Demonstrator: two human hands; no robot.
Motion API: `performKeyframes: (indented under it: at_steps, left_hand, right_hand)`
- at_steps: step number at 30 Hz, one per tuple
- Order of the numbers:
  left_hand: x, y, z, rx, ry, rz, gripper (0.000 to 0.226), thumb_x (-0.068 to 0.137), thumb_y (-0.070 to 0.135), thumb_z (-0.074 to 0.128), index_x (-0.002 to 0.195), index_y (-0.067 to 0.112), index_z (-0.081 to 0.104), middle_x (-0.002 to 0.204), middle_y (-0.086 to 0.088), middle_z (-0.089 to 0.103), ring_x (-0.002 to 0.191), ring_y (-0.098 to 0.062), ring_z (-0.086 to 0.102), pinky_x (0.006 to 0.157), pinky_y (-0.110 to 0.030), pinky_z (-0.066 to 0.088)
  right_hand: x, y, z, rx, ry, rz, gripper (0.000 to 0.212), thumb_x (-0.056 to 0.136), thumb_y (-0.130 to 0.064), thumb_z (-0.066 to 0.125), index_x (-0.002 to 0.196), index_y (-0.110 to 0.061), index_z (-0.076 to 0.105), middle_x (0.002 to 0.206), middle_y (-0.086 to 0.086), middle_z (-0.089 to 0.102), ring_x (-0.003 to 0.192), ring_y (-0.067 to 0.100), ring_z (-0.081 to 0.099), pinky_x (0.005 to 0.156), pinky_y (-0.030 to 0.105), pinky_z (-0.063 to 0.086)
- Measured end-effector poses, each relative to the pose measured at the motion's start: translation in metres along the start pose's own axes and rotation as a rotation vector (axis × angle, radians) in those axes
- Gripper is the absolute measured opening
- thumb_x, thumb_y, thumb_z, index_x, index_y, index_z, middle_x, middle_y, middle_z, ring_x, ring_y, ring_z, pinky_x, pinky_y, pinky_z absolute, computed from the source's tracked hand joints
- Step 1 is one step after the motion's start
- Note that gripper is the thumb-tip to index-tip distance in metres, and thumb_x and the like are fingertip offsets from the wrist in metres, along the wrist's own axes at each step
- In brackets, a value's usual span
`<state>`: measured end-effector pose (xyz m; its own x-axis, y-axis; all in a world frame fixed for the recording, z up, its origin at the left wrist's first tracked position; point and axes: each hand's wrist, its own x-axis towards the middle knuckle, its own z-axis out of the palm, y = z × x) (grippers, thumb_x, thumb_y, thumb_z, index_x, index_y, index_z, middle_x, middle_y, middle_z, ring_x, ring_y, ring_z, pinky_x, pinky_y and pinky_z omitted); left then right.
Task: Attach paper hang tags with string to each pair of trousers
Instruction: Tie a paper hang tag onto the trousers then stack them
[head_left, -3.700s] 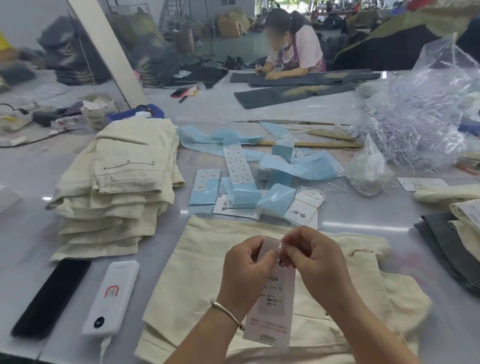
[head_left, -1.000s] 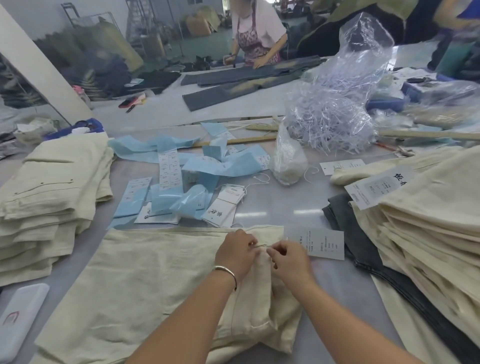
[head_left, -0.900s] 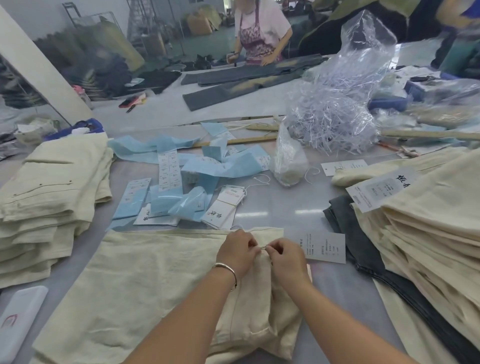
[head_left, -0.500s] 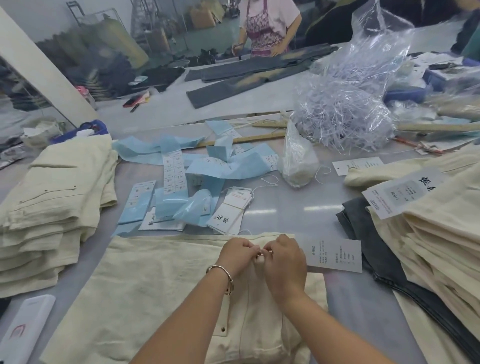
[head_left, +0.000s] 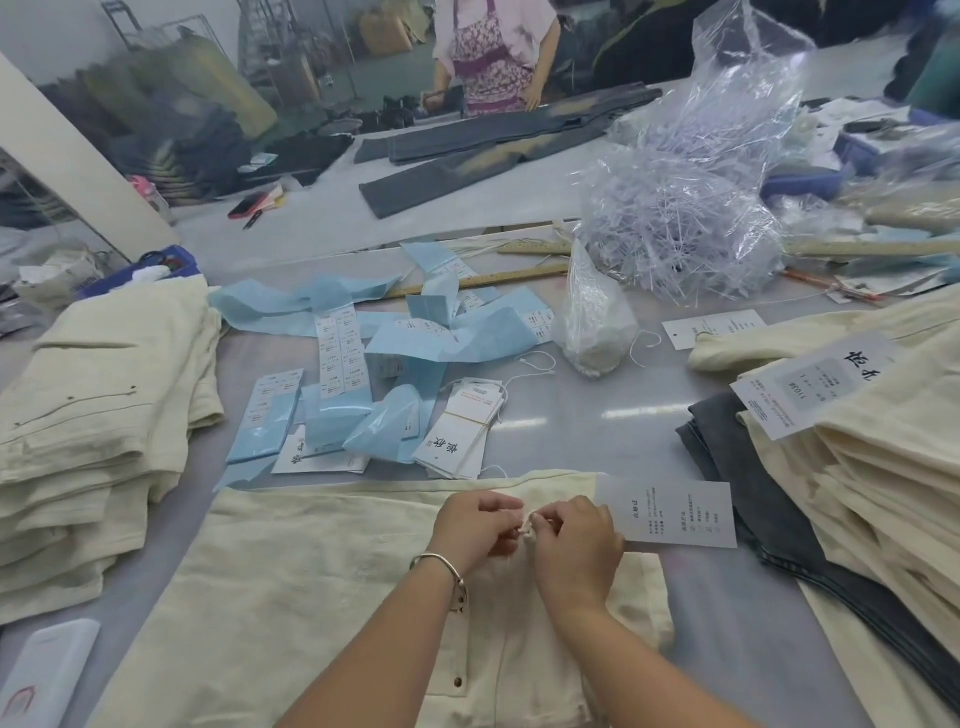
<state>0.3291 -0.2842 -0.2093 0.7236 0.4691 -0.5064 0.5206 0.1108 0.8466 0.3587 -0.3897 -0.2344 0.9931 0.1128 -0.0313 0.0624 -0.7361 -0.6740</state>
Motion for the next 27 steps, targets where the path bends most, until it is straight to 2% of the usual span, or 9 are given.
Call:
performKeyframes:
  at_steps: [3,7,9,11,12,14,16,20,27]
  left_hand:
    - [0.003,0.008,-0.002,-0.008,-0.050,-0.130,0.013,0.079,-0.012,0.062,0.079,-0.001,0.067,0.061,-0.009,0.057,0.045,-0.010,0.053,0.048,-0.019,0.050]
    - [0.009,0.017,-0.003,0.063,-0.122,-0.281,0.022,0.080,-0.014,0.059,0.069,0.004,0.054,0.052,-0.005,0.044,0.037,-0.011,0.043,0.044,-0.019,0.049]
    - [0.010,0.022,-0.005,0.102,-0.181,-0.332,0.023,0.082,-0.015,0.060,0.068,0.002,0.055,0.050,-0.004,0.044,0.036,-0.009,0.046,0.043,-0.018,0.050]
    - [0.011,0.027,-0.004,0.133,-0.241,-0.355,0.021,0.086,-0.014,0.058,0.070,-0.001,0.059,0.058,-0.006,0.047,0.044,-0.009,0.047,0.045,-0.017,0.051]
    - [0.010,0.028,-0.003,0.143,-0.259,-0.354,0.021,0.087,-0.014,0.056,0.071,-0.002,0.060,0.063,-0.007,0.049,0.050,-0.010,0.047,0.047,-0.016,0.051]
    - [0.009,0.028,-0.002,0.147,-0.258,-0.340,0.021,0.090,-0.014,0.053,0.074,-0.001,0.061,0.067,-0.008,0.051,0.053,-0.010,0.047,0.049,-0.016,0.052]
    - [0.008,0.024,-0.002,0.128,-0.224,-0.324,0.017,0.089,-0.013,0.056,0.078,0.000,0.061,0.065,-0.009,0.053,0.050,-0.009,0.051,0.050,-0.017,0.053]
    - [0.009,0.017,-0.002,0.103,-0.168,-0.341,0.021,0.091,0.001,0.063,0.070,0.005,0.059,0.047,-0.001,0.055,0.040,-0.003,0.050,0.046,-0.013,0.049]
    - [0.014,0.015,-0.001,0.116,-0.087,-0.431,0.034,0.087,0.018,0.070,0.058,0.014,0.053,0.039,0.005,0.045,0.031,-0.002,0.039,0.034,-0.011,0.037]
  right_hand:
    - [-0.002,0.001,0.002,0.055,0.013,0.008,0.008,0.085,-0.024,0.069,0.081,-0.019,0.073,0.093,-0.001,0.065,0.098,0.024,0.050,0.081,0.036,0.037]
    - [-0.004,0.006,0.000,-0.125,-0.109,-0.152,0.013,0.089,-0.030,0.061,0.088,-0.027,0.074,0.096,-0.006,0.060,0.100,0.019,0.047,0.083,0.033,0.033]
    - [-0.001,0.011,-0.005,-0.189,-0.190,-0.244,0.019,0.091,-0.030,0.055,0.091,-0.031,0.074,0.096,-0.007,0.059,0.099,0.017,0.047,0.084,0.032,0.033]
    - [0.004,0.012,-0.010,-0.237,-0.236,-0.284,0.022,0.090,-0.025,0.053,0.089,-0.029,0.075,0.094,-0.006,0.061,0.096,0.018,0.049,0.082,0.032,0.035]
    - [0.005,0.010,-0.012,-0.270,-0.223,-0.325,0.020,0.086,-0.019,0.056,0.083,-0.025,0.075,0.088,-0.004,0.062,0.090,0.019,0.052,0.079,0.033,0.038]
    - [0.003,0.011,-0.008,-0.266,-0.068,-0.440,0.017,0.069,-0.006,0.063,0.057,-0.016,0.068,0.064,0.002,0.059,0.065,0.025,0.056,0.060,0.035,0.043]
    - [-0.005,0.013,-0.003,-0.179,0.141,-0.525,0.022,0.063,-0.007,0.052,0.043,-0.013,0.057,0.051,0.003,0.051,0.049,0.027,0.052,0.049,0.034,0.040]
    - [-0.009,0.022,0.007,-0.133,0.287,-0.551,0.025,0.071,-0.014,0.049,0.048,-0.016,0.057,0.055,0.001,0.051,0.051,0.027,0.051,0.059,0.034,0.028]
    - [-0.009,0.020,0.004,-0.087,0.343,-0.570,0.024,0.075,-0.018,0.055,0.051,-0.020,0.061,0.057,0.000,0.052,0.054,0.026,0.052,0.062,0.034,0.027]
